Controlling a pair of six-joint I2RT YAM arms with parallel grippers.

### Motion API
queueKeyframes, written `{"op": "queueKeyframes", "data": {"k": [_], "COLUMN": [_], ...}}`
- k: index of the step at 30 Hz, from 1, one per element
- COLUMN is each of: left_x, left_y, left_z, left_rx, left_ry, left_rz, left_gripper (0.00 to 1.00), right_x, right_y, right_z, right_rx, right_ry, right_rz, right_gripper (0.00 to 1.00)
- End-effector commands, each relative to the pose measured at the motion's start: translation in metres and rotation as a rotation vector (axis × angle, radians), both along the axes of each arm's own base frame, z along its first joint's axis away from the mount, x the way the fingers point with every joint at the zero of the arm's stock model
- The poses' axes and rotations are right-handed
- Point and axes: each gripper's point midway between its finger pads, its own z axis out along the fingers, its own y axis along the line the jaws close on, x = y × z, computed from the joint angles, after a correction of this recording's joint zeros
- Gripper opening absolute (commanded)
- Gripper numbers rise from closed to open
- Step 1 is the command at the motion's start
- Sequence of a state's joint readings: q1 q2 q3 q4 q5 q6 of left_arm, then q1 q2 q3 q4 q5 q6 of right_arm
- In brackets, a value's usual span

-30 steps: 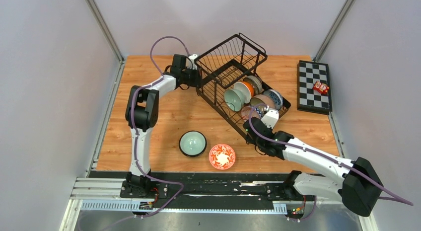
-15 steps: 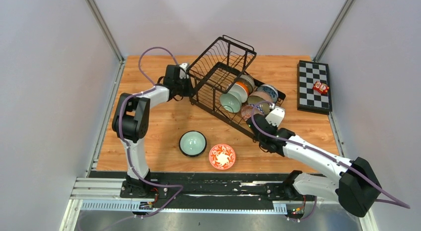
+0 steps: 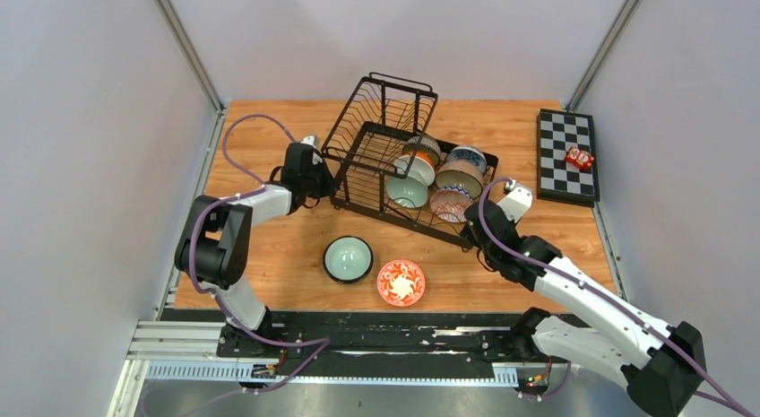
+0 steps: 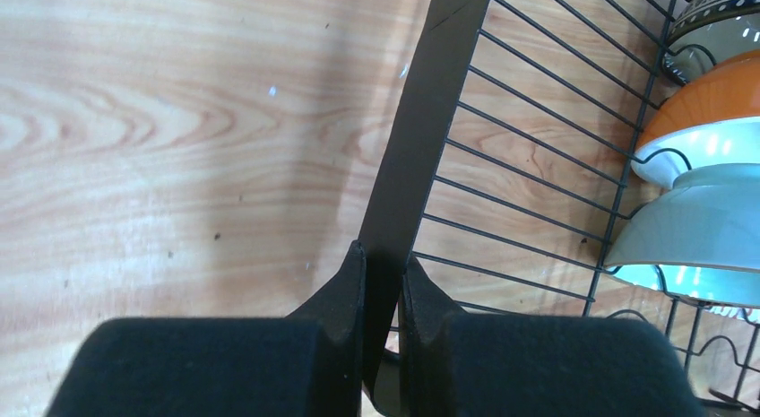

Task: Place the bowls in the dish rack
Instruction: Adjust the dish rack at the center of the board.

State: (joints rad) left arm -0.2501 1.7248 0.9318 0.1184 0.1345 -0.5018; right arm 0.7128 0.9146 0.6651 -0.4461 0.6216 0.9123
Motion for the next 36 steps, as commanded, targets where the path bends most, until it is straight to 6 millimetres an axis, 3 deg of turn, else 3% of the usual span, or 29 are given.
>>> {"op": "queueKeyframes", "data": {"k": [1, 9, 13, 15, 20, 26, 36], "left_x": [0.014, -0.014, -0.026, -0.034, -0.049, -0.062, -0.076], "left_y": [0.031, 0.022, 0.018, 0.016, 0.002, -0.010, -0.033], "left_z": [0.029, 0.037, 0.041, 0.041, 0.040, 0.036, 0.042], "left_rx": [-0.172, -0.242, -0.255, -0.254, -0.248, -0.304, -0.322], "left_ry": [-0.058, -0.095, -0.115, -0.120, -0.128, -0.132, -0.128], "left_rz": [0.345, 0.421, 0.439, 0.449, 0.430, 0.421, 0.316], "left_gripper": [0.00, 0.00, 0.00, 0.00, 0.00, 0.00, 0.00], "right_x": [-0.008, -0.017, -0.019, -0.016, -0.011, -0.004, 0.021], "right_y": [-0.001, 0.022, 0.037, 0.038, 0.051, 0.053, 0.046], "right_z": [0.010, 0.012, 0.003, -0.005, -0.015, -0.036, -0.050], "right_rx": [0.014, 0.051, 0.080, 0.066, 0.073, 0.059, 0.035], "right_ry": [0.011, 0.046, 0.059, 0.077, 0.116, 0.153, 0.154], "right_rz": [0.045, 0.202, 0.278, 0.276, 0.300, 0.257, 0.151], "right_gripper": [0.54, 0.50, 0.42, 0.35, 0.04, 0.03, 0.03]}}
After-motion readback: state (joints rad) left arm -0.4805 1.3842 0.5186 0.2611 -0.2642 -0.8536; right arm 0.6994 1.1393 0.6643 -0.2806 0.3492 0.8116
